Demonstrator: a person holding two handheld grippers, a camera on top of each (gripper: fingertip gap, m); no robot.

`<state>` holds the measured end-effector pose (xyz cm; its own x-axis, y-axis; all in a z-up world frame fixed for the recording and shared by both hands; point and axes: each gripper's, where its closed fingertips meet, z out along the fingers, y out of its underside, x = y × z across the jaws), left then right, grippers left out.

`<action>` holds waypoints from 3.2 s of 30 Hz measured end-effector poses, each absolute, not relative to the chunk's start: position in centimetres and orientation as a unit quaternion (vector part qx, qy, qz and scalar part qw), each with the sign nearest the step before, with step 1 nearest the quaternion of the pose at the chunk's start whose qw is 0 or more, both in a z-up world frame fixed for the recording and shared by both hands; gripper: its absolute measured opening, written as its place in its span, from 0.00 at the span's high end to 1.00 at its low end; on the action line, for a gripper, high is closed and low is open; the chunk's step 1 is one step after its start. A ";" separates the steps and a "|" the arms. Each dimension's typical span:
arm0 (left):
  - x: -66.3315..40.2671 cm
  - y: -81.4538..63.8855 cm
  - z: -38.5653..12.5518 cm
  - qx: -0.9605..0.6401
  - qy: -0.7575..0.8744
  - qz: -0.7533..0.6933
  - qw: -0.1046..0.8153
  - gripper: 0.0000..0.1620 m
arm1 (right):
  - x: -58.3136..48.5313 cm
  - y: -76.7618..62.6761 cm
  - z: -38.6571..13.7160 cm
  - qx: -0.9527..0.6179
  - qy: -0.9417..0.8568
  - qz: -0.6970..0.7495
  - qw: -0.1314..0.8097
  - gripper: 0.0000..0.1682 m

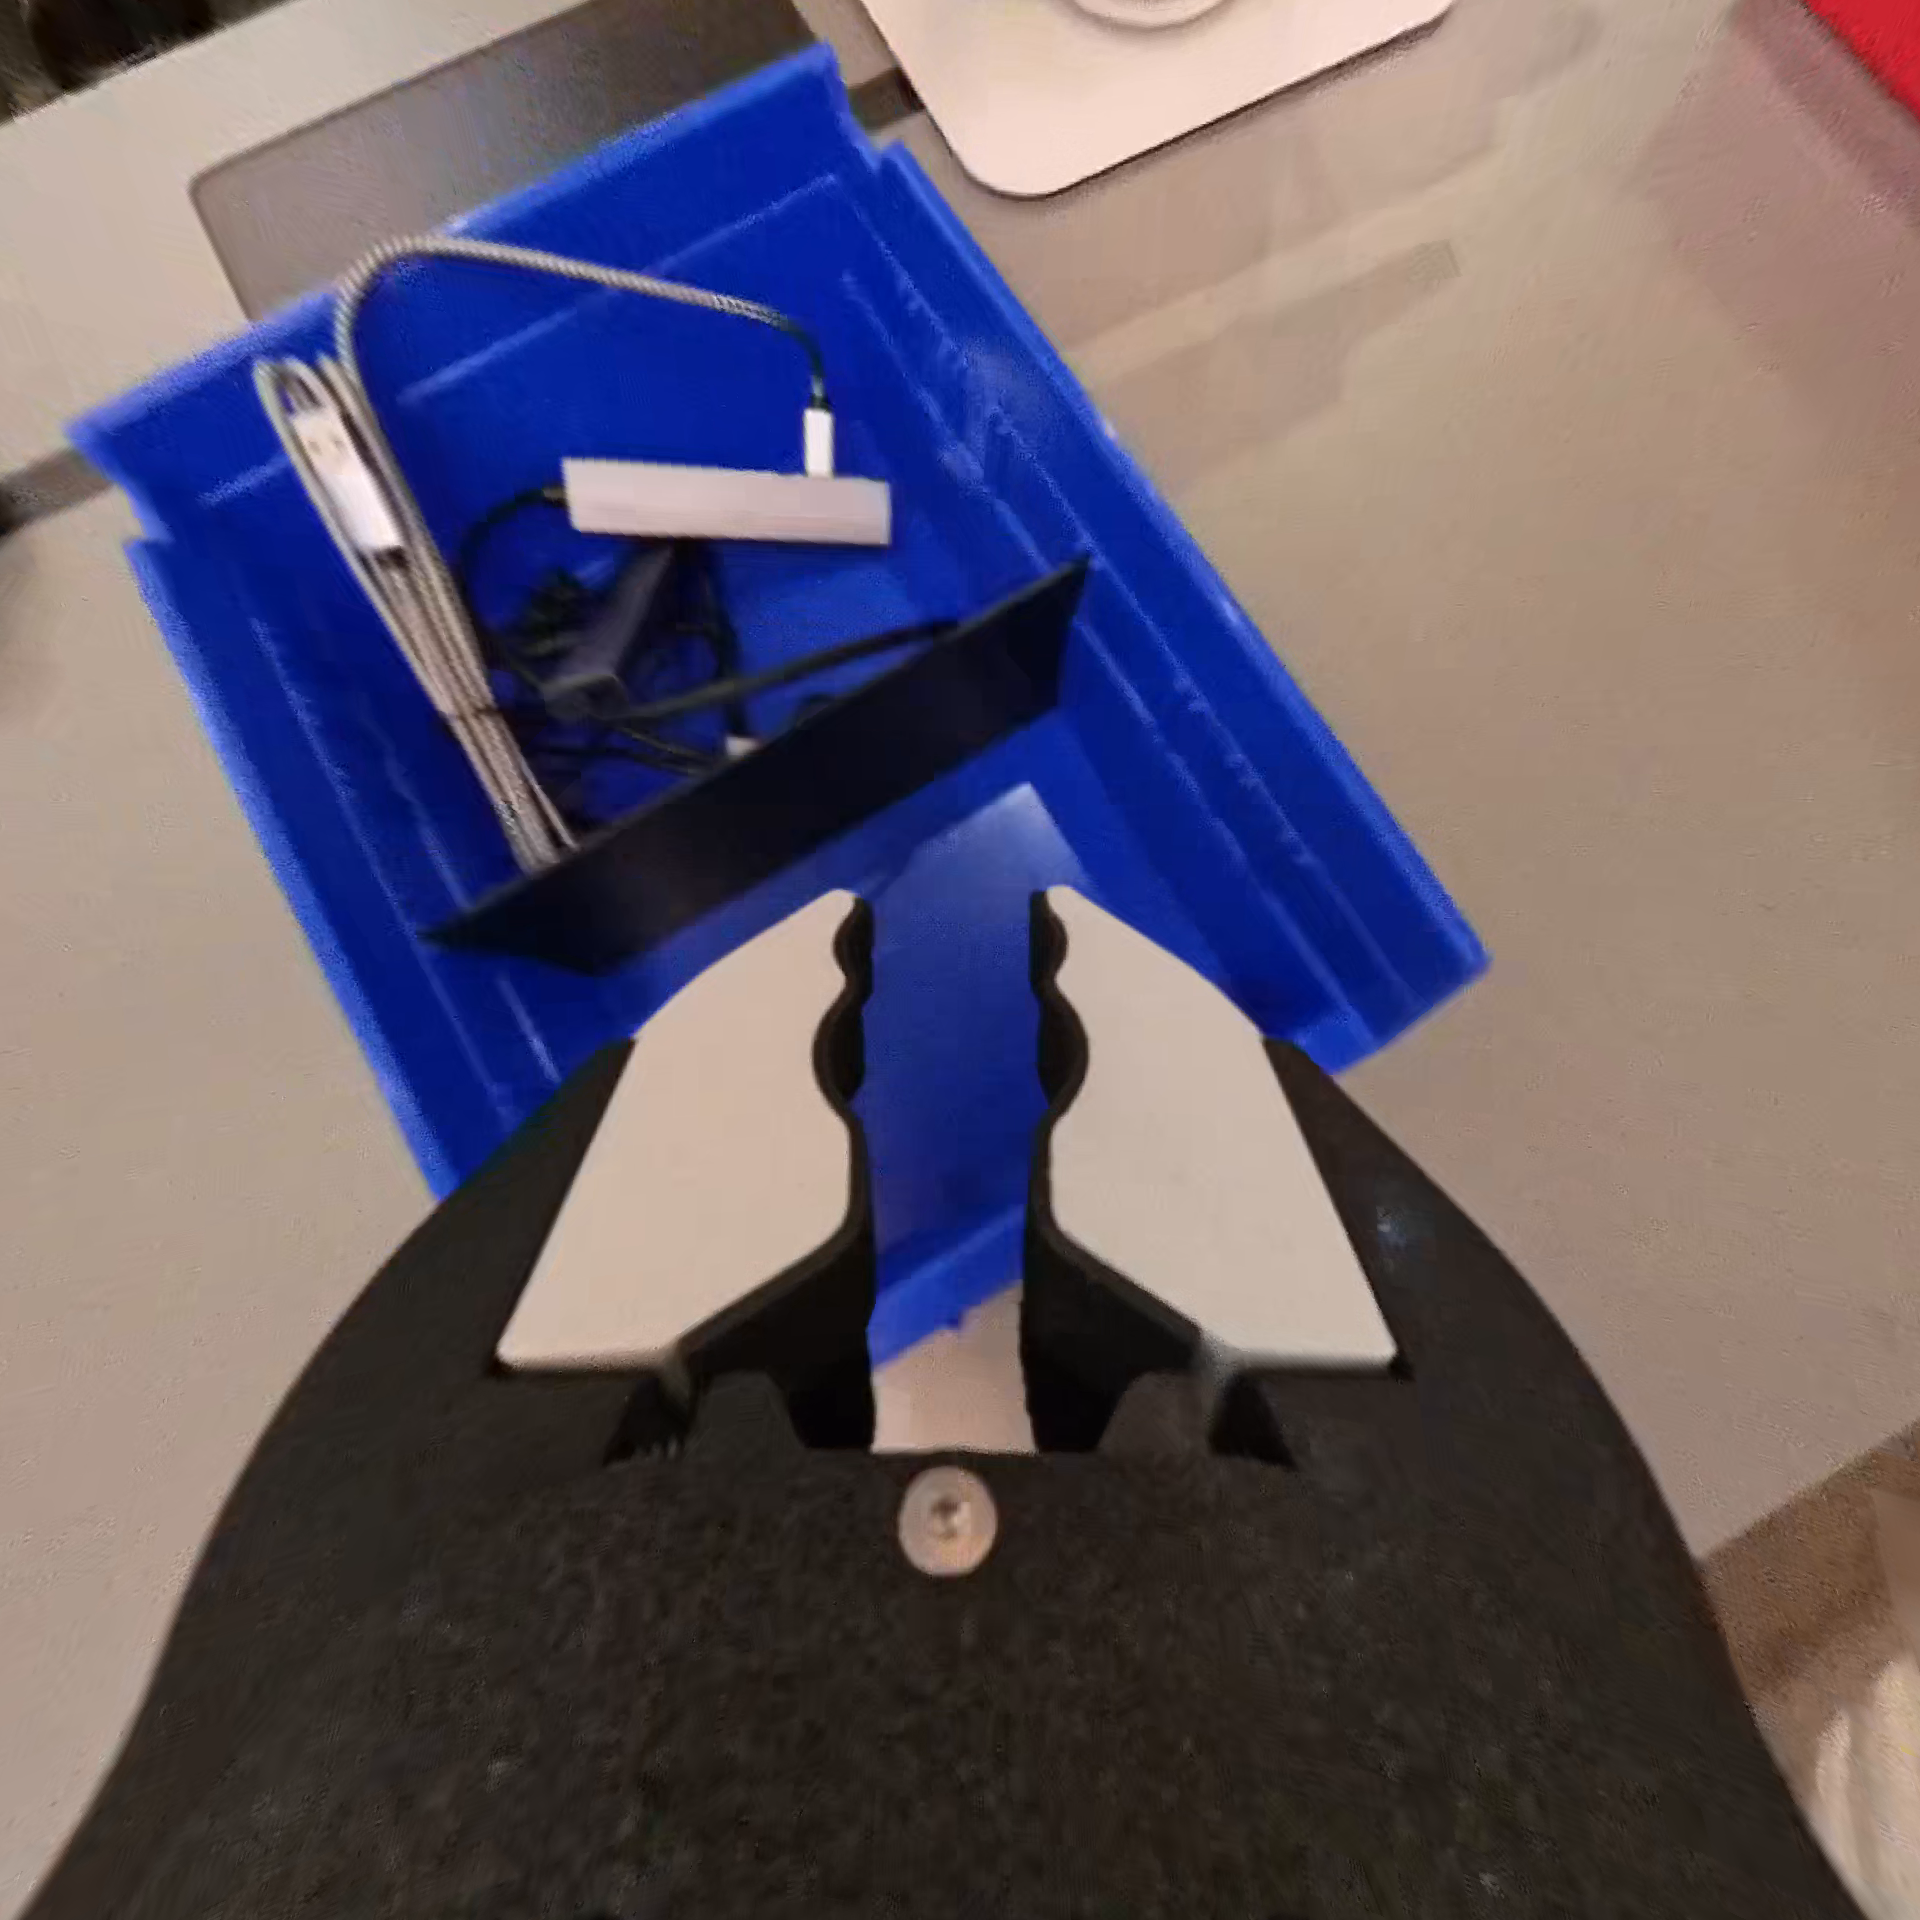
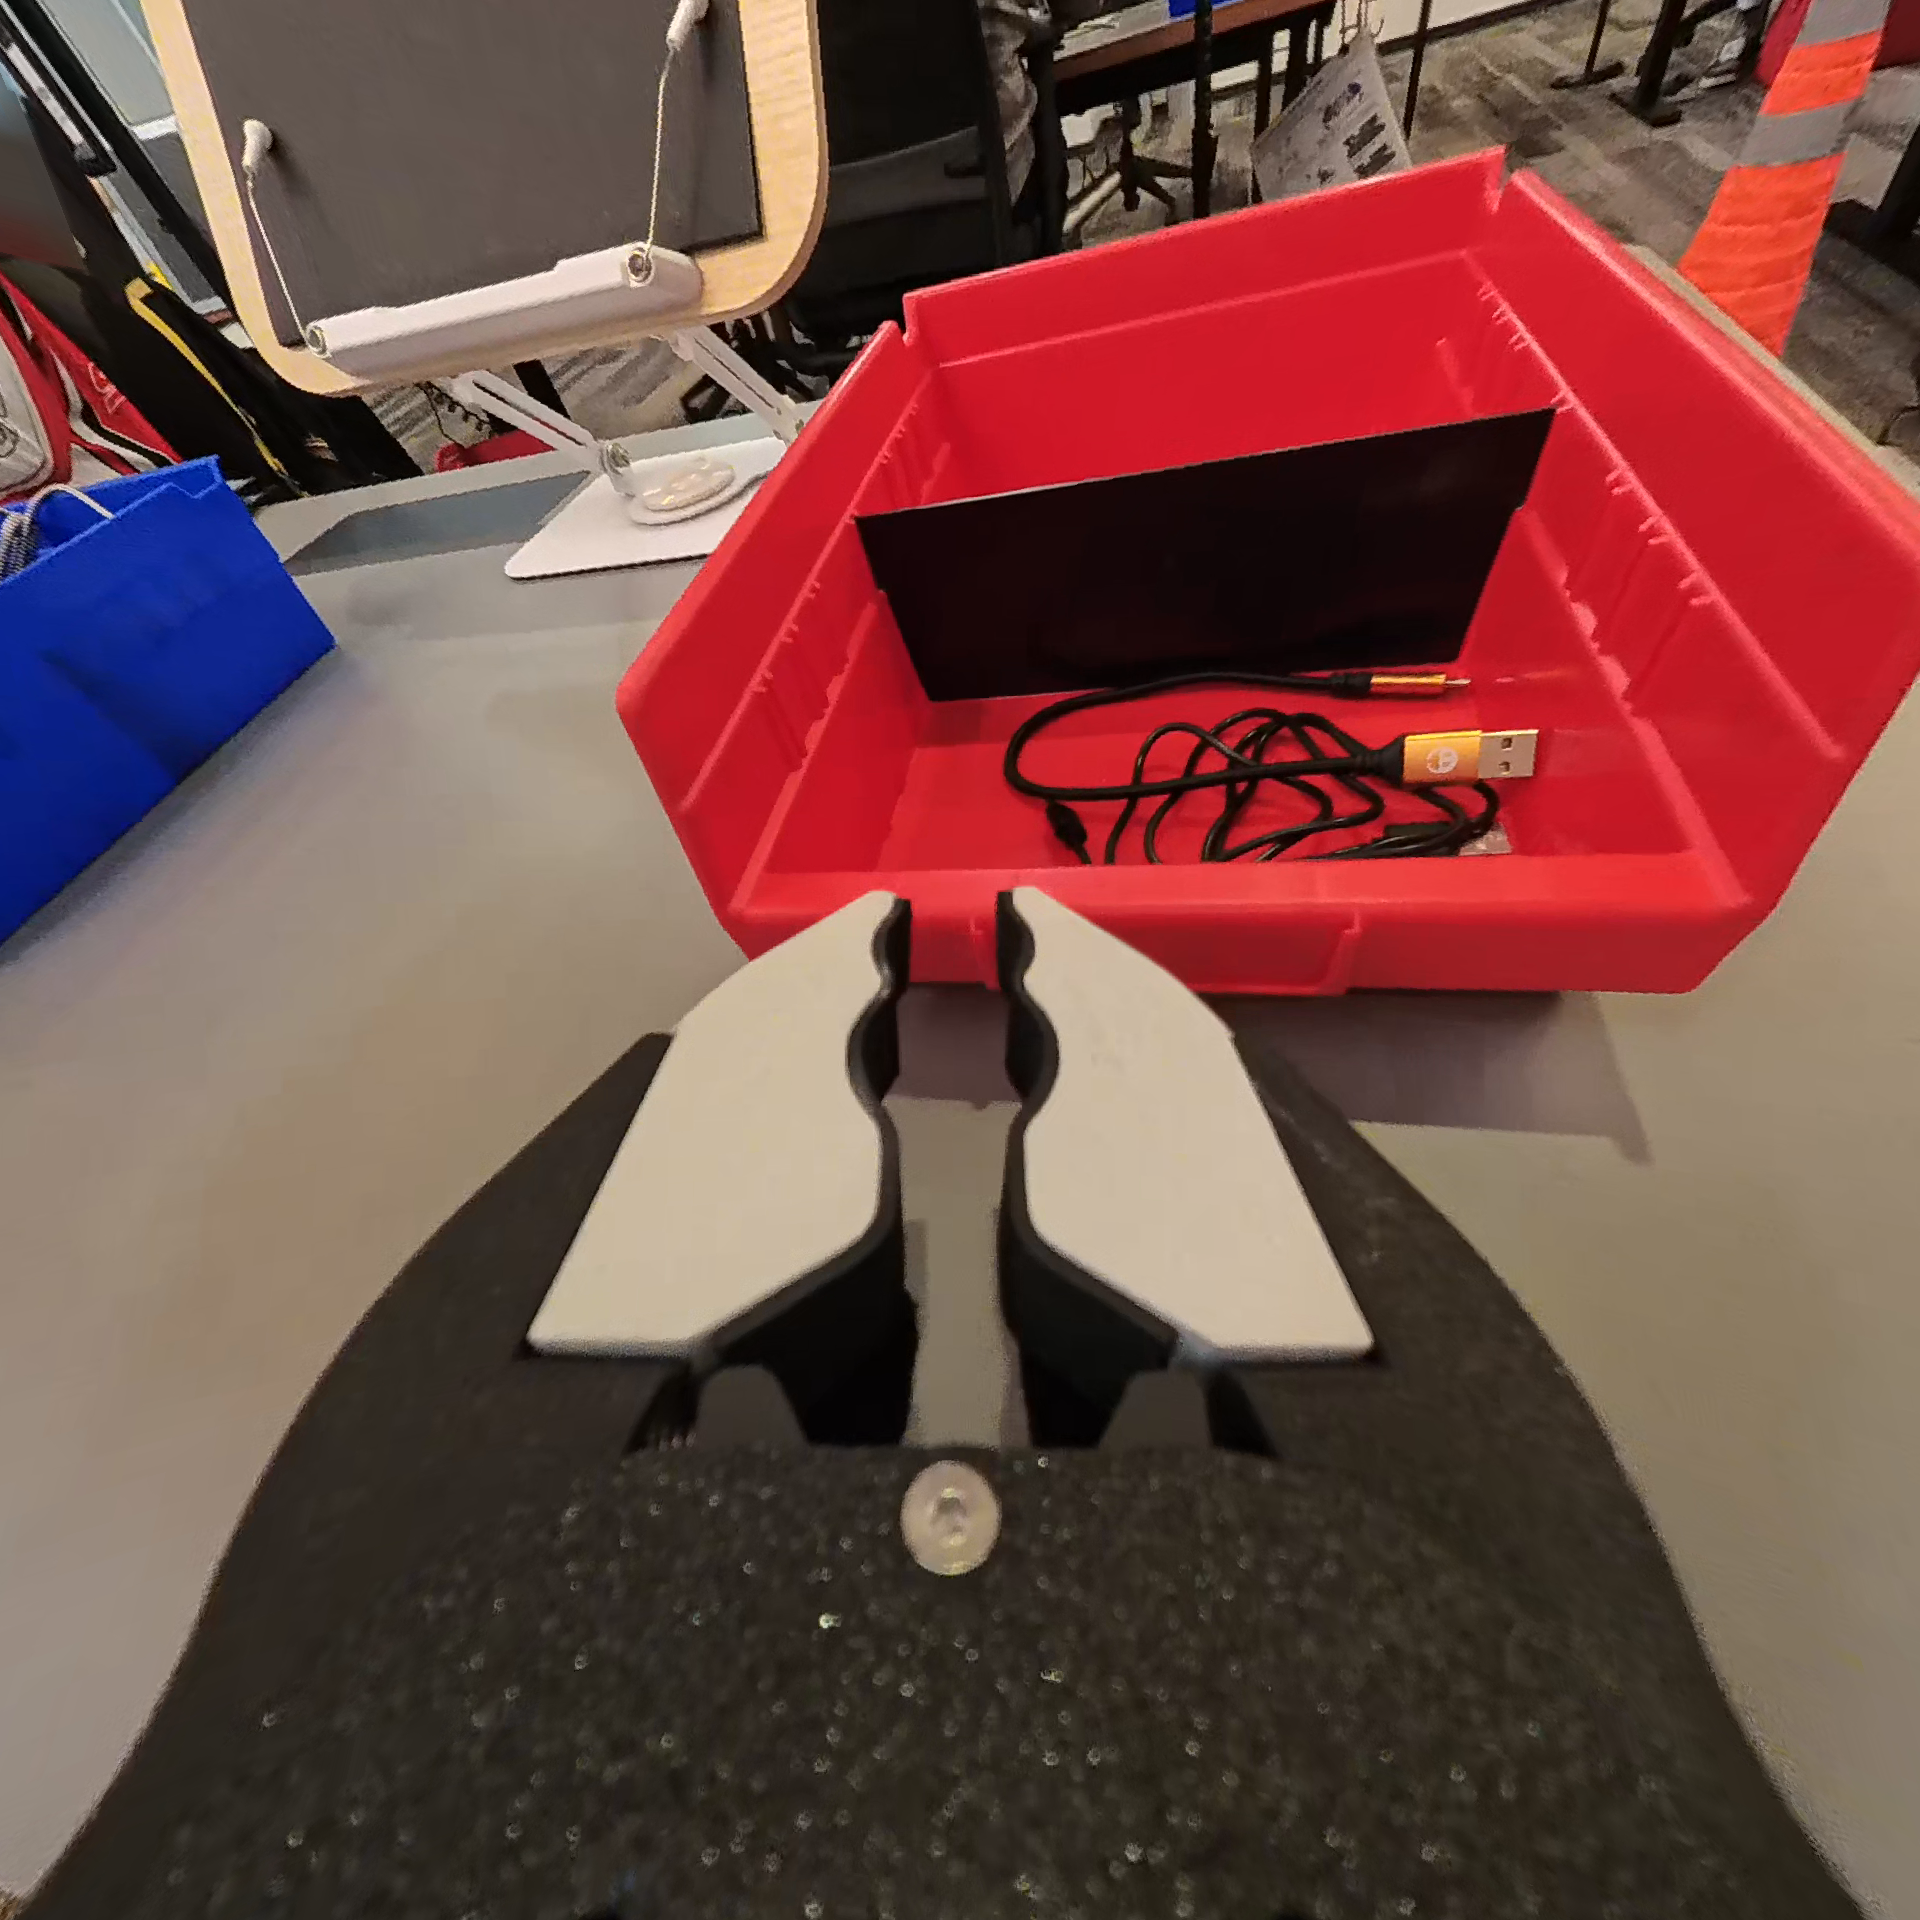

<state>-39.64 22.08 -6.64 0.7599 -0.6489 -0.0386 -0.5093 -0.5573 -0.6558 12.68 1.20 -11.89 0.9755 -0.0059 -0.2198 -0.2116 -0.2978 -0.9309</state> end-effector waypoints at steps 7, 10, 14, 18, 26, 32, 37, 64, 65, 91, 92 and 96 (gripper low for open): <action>-41.4 33.4 -9.7 -0.934 0.296 -0.082 0.184 0.74 | 13.5 0.5 -11.6 -0.794 0.092 0.105 0.591 0.91; -41.4 34.2 -12.1 -0.949 0.277 -0.095 0.121 0.70 | 13.6 0.2 -11.7 -0.794 0.094 0.108 0.591 0.91; -41.8 33.2 -14.5 -0.954 0.284 -0.064 0.066 0.70 | 13.5 0.2 -12.0 -0.798 0.092 0.114 0.585 0.91; -42.2 32.3 -14.4 -0.951 0.298 -0.053 0.064 0.87 | 13.1 0.4 -12.3 -0.803 0.089 0.119 0.577 0.91; -42.4 29.2 -9.7 -0.936 0.339 -0.092 0.032 0.87 | 12.3 0.5 -12.3 -0.803 0.081 0.130 0.576 0.91; -43.2 27.9 -4.3 -0.921 0.376 -0.078 0.068 0.87 | 12.5 0.3 -12.1 -0.799 0.090 0.137 0.578 0.91; -40.9 28.9 3.0 -0.879 0.414 -0.037 0.236 0.87 | 12.1 0.5 -12.2 -0.801 0.085 0.139 0.576 0.91; -16.8 10.1 3.4 -0.570 0.615 -0.125 0.530 0.87 | 10.6 -0.2 -9.9 -0.778 0.028 0.117 0.616 0.91; -16.3 9.0 1.4 -0.564 0.624 -0.122 0.527 0.87 | 10.1 -0.2 -9.5 -0.773 0.016 0.120 0.623 0.91; -13.8 2.9 -5.7 -0.402 0.635 0.070 0.656 0.87 | -13.6 2.8 -4.4 -0.598 -0.167 0.645 0.445 0.88; -13.7 2.8 -5.7 -0.399 0.634 0.069 0.659 0.87 | -13.5 3.1 -4.4 -0.597 -0.158 0.636 0.462 0.90; -13.3 2.4 -5.6 -0.411 0.622 0.037 0.665 0.87 | -13.3 3.0 -4.2 -0.591 -0.188 0.598 0.508 0.94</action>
<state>-13.29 2.38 -5.58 0.2227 -0.4619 -0.8585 -0.5611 0.6594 -0.5003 -13.29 3.03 -4.18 0.2132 0.8296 -0.5161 -0.3851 -0.4141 -0.8247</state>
